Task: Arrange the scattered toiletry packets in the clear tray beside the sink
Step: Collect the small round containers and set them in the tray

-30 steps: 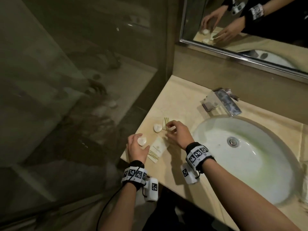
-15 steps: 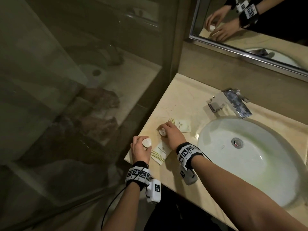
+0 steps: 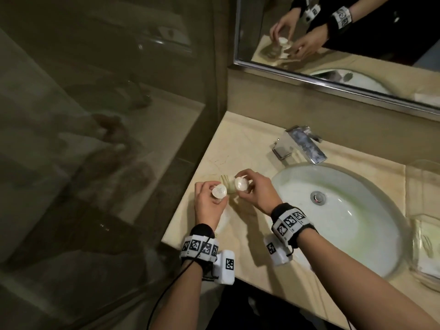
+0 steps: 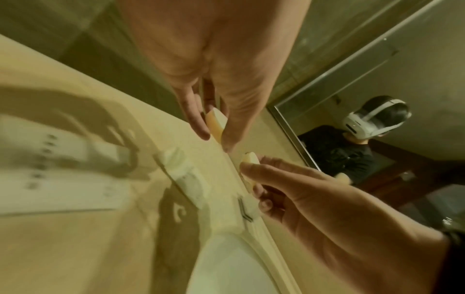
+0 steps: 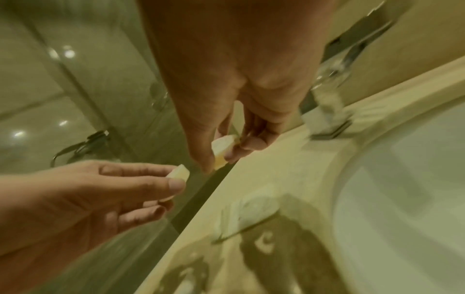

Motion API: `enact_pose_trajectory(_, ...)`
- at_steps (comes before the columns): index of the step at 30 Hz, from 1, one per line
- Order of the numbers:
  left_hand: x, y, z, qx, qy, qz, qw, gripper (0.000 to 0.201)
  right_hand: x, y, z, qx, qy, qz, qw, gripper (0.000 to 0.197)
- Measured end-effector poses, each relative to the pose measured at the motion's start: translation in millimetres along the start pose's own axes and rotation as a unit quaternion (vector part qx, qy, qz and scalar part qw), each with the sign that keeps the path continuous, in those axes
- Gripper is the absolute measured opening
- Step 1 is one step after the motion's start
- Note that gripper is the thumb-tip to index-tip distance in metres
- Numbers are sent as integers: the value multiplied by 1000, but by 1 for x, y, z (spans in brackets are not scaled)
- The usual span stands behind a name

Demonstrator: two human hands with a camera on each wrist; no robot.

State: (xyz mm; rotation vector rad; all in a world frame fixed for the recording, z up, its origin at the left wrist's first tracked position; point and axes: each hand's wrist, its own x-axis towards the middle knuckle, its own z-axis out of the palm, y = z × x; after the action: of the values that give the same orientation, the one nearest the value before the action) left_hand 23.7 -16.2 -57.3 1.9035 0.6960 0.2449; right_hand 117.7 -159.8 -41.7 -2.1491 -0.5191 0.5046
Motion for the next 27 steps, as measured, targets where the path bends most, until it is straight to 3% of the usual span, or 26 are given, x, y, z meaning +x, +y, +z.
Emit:
enact_pose_trajectory(9,-27,77,113,-16,-159,68,985,37,-78,69,-118,140,168,95,971,39)
enact_pose_trajectory(14,-70,115,191,-19,-243,102,965,36,-138,120,-176,231,251,144,929,31)
enact_pose_trajectory(19,-113,145,265,8,-307,147,940,36,-193,181,-227,285,317,192,884,41)
enact_pose_trajectory(27,-169,187,377,10,-356,133,925,39,-265,272,-313,245,410,294,828,25)
